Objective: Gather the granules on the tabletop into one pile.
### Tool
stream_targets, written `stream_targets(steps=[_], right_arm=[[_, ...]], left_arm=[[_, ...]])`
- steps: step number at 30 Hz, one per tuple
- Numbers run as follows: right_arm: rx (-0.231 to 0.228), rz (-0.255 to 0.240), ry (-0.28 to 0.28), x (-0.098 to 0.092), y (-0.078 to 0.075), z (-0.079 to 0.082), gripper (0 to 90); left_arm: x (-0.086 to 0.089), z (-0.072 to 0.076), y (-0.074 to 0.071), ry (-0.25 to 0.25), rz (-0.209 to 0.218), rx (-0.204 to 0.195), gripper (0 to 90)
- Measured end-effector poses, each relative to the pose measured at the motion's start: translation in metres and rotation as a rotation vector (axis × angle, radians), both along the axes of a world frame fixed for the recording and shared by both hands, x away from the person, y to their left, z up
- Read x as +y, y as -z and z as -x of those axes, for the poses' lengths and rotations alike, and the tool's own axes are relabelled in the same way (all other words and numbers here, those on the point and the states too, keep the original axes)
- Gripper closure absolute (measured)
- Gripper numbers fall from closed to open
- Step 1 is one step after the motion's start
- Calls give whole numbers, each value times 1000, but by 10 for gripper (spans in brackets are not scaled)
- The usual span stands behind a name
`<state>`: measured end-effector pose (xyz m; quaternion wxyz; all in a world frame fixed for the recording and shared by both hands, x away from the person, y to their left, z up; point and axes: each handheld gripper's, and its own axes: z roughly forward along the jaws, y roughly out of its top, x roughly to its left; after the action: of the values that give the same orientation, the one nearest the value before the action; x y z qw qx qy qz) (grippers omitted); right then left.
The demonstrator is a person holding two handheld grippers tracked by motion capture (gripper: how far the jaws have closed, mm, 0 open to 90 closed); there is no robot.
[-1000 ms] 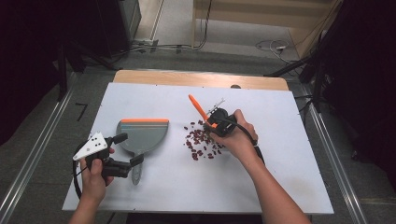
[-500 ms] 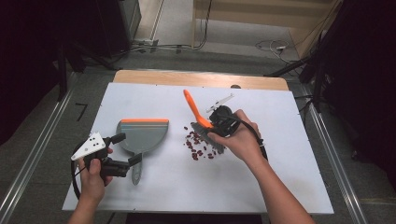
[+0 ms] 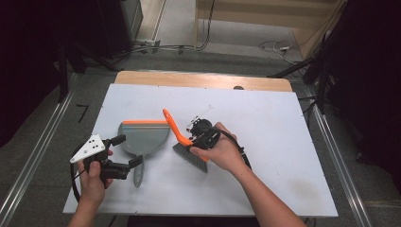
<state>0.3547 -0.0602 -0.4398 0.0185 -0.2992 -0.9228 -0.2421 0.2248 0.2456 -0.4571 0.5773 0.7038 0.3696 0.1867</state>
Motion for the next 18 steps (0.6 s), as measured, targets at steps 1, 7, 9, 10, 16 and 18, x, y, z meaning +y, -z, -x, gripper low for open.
stream_targets(steps=[1, 7, 9, 10, 16, 18], right_arm=[[5, 1, 17, -2, 0, -3, 689], [-10, 12, 53, -13, 1, -15, 687], [-17, 11, 71, -18, 1, -18, 687], [-17, 10, 80, -21, 1, -20, 687], [-10, 4, 131, -37, 1, -29, 686], [-11, 1, 141, -41, 1, -32, 686]], left_arm=[[0, 0, 0, 0, 1, 1, 0], [0, 0, 0, 1, -1, 2, 0], [0, 0, 1, 2, -3, 3, 0], [-1, 0, 1, 4, -2, 2, 0], [-1, 1, 0, 5, -4, 1, 0], [-1, 1, 0, 6, -4, 2, 0]])
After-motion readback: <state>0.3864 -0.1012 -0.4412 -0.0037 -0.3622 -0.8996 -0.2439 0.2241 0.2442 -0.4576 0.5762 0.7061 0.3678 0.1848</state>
